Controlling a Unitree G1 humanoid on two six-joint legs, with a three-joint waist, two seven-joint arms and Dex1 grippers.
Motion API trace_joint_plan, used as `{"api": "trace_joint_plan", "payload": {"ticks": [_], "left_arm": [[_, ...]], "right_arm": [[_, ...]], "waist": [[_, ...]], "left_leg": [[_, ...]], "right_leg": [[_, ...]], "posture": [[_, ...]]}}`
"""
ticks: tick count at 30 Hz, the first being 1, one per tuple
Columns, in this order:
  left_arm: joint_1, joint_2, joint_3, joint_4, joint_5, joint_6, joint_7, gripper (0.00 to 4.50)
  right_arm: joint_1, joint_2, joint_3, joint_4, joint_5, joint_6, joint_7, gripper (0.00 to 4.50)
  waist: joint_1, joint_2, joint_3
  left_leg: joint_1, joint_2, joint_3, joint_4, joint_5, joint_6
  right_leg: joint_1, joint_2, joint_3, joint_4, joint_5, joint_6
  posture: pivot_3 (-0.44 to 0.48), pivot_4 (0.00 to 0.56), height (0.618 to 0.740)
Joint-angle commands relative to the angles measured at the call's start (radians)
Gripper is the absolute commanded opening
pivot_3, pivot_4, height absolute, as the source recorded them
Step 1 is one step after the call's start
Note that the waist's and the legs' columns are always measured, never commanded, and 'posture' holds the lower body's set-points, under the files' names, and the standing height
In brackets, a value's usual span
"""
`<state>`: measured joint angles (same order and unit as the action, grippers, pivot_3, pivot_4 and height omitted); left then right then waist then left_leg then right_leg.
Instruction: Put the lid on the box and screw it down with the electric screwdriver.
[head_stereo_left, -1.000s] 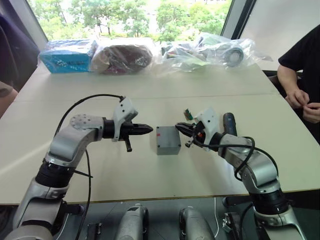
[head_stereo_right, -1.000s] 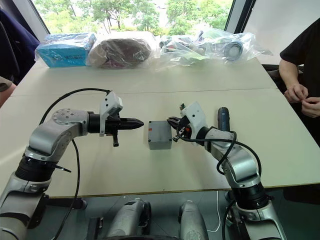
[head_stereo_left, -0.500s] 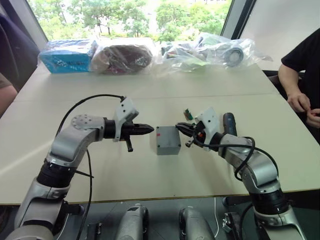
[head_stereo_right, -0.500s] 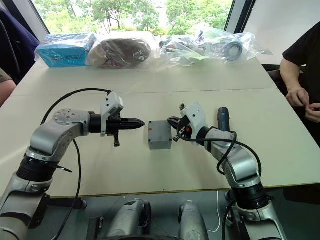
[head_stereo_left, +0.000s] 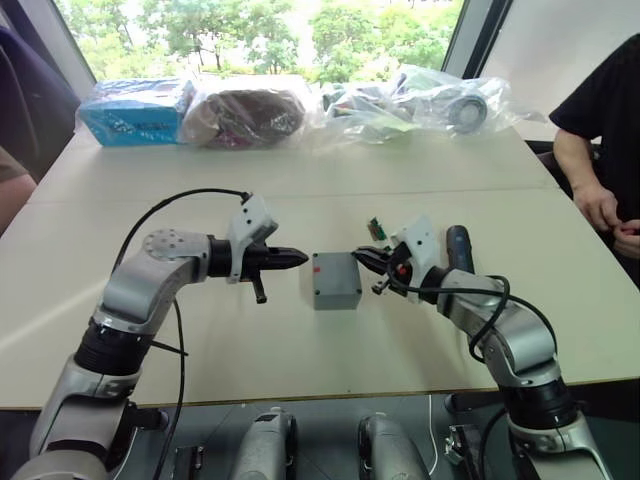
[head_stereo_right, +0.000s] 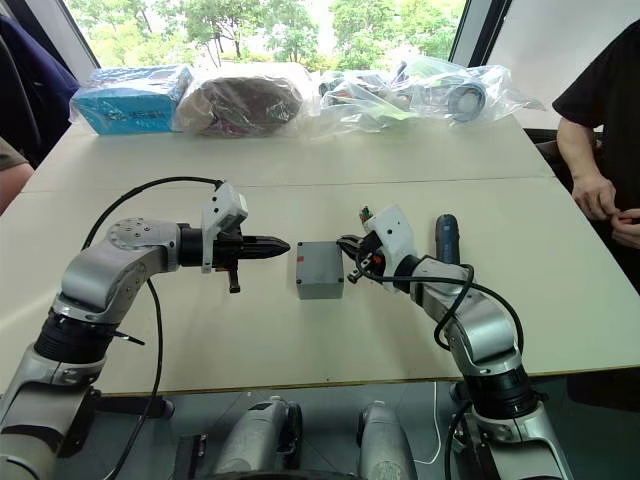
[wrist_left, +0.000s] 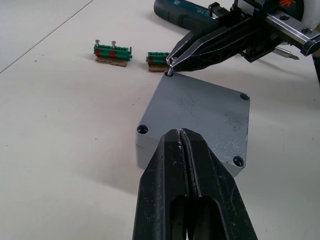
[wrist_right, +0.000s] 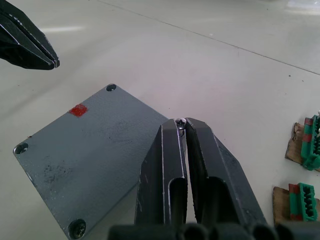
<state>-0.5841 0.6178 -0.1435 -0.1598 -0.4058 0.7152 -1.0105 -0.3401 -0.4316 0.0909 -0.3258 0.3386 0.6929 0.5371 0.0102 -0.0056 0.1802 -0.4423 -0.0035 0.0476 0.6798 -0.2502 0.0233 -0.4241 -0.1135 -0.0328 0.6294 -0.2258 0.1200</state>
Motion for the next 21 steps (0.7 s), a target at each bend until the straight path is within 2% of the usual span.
{"api": "trace_joint_plan", "payload": {"ticks": [1,3,6,10,11,13,17,20,21], "left_arm": [[-0.015,-0.003,0.003,-0.029,-0.009,-0.009,0.002,0.0],[-0.016,-0.004,0.004,-0.03,-0.009,-0.007,0.003,0.0],[-0.014,-0.007,0.004,-0.033,-0.012,-0.005,0.005,0.0],[-0.014,-0.016,0.007,-0.033,-0.019,-0.003,0.007,0.0],[-0.015,-0.021,0.008,-0.032,-0.021,-0.005,0.008,0.0],[-0.02,-0.033,0.008,-0.029,-0.022,-0.009,0.013,0.0],[-0.042,-0.059,0.01,-0.039,-0.043,-0.008,0.007,0.0],[-0.06,-0.058,-0.007,-0.053,-0.056,-0.016,-0.031,0.0],[-0.064,-0.055,-0.017,-0.057,-0.054,-0.025,-0.044,0.0]], "right_arm": [[-0.004,0.006,-0.008,-0.009,0.003,-0.007,-0.001,0.17],[-0.008,0.006,-0.006,-0.004,0.002,-0.006,0.0,0.17],[-0.011,-0.001,-0.006,-0.005,0.002,-0.003,0.006,0.91],[-0.014,-0.014,-0.019,-0.018,0.008,0.012,0.008,2.66],[-0.016,-0.02,-0.025,-0.024,0.012,0.022,0.008,2.97],[-0.018,-0.035,-0.045,-0.045,0.028,0.049,0.012,2.97],[-0.045,-0.076,-0.194,-0.135,0.143,0.246,-0.021,2.97],[-0.111,-0.168,-0.319,-0.168,0.247,0.46,-0.016,3.68],[-0.141,-0.204,-0.349,-0.167,0.277,0.531,-0.01,4.08]], "waist": [[0.0,0.0,0.0],[0.0,0.0,0.0],[0.0,0.0,0.0],[0.0,0.0,0.0],[0.0,0.0,0.0],[0.002,0.0,0.0],[0.003,0.0,0.0],[0.002,0.0,0.0],[0.002,0.0,0.0]], "left_leg": [[0.0,0.0,0.0,0.0,0.0,0.0],[0.0,0.0,0.0,0.0,0.0,0.0],[0.0,0.0,0.0,0.0,0.0,0.0],[0.0,0.0,0.0,0.0,0.0,0.0],[0.0,0.0,0.0,0.0,0.0,0.0],[0.0,0.0,0.0,0.0,0.0,0.0],[0.0,0.0,0.0,0.0,0.0,0.0],[0.0,0.001,0.0,0.0,0.0,0.0],[0.0,0.001,0.0,0.0,0.0,0.0]], "right_leg": [[0.0,0.0,0.0,0.0,0.0,0.0],[0.0,0.0,0.0,0.0,0.0,0.0],[0.0,0.0,0.0,0.0,0.0,0.0],[0.0,0.0,0.0,0.0,0.0,0.0],[0.0,0.0,0.0,0.0,0.0,0.0],[0.0,0.0,0.0,0.0,0.0,0.0],[0.0,0.0,0.0,0.0,0.0,0.0],[0.0,-0.001,0.0,0.0,0.0,0.0],[0.0,-0.001,0.0,0.0,0.0,0.0]], "posture": [[0.0,0.15,0.74],[0.0,0.15,0.74],[0.0,0.15,0.74],[0.0,0.15,0.74],[0.0,0.15,0.74],[0.0,0.15,0.74],[0.0,0.15,0.74],[0.0,0.15,0.74],[0.0,0.15,0.74]]}}
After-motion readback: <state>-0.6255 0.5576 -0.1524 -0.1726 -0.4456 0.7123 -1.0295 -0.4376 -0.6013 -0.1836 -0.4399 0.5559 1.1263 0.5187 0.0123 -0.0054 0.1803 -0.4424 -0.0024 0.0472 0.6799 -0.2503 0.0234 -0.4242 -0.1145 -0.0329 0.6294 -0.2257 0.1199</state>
